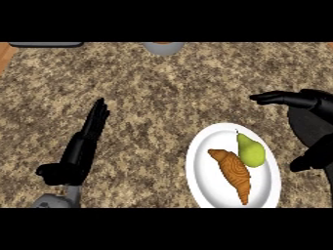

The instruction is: Pick the croissant from the plate and place it in the pan

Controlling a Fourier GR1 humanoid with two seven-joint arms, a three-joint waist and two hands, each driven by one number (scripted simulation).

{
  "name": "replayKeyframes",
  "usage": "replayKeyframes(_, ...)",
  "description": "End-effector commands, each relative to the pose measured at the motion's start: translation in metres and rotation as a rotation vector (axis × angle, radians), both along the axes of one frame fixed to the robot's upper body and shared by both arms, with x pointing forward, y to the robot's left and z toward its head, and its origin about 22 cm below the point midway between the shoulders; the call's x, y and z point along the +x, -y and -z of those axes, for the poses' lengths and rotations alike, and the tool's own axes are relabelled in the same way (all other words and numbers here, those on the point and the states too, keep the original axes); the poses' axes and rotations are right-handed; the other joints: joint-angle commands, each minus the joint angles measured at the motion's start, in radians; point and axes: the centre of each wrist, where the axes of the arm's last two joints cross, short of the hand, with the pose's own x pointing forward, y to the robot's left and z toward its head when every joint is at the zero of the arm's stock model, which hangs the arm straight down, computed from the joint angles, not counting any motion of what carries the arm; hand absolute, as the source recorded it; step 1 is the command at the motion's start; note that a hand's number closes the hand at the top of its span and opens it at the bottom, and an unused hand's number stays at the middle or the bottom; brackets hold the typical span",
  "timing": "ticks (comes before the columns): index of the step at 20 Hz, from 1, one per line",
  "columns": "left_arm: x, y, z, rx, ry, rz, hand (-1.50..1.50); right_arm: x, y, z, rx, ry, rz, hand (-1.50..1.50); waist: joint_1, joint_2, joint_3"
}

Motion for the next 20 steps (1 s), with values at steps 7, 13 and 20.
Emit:
replayKeyframes(7,-0.005,-0.008,-0.007,0.004,-0.002,0.0,0.0,-0.003,-0.068,-0.02,-0.403,0.083,-0.187,-1.5,0.006,-0.003,-0.001)
replayKeyframes(13,0.009,0.002,0.0,0.004,0.001,-0.013,0.0,-0.024,-0.108,-0.002,-0.664,0.178,-0.289,-1.5,-0.005,-0.001,-0.001)
replayKeyframes(20,-0.02,0.017,-0.01,-0.004,0.001,0.007,0.0,-0.031,-0.117,0.032,-0.847,0.195,-0.291,-1.5,0.001,-0.003,0.0)
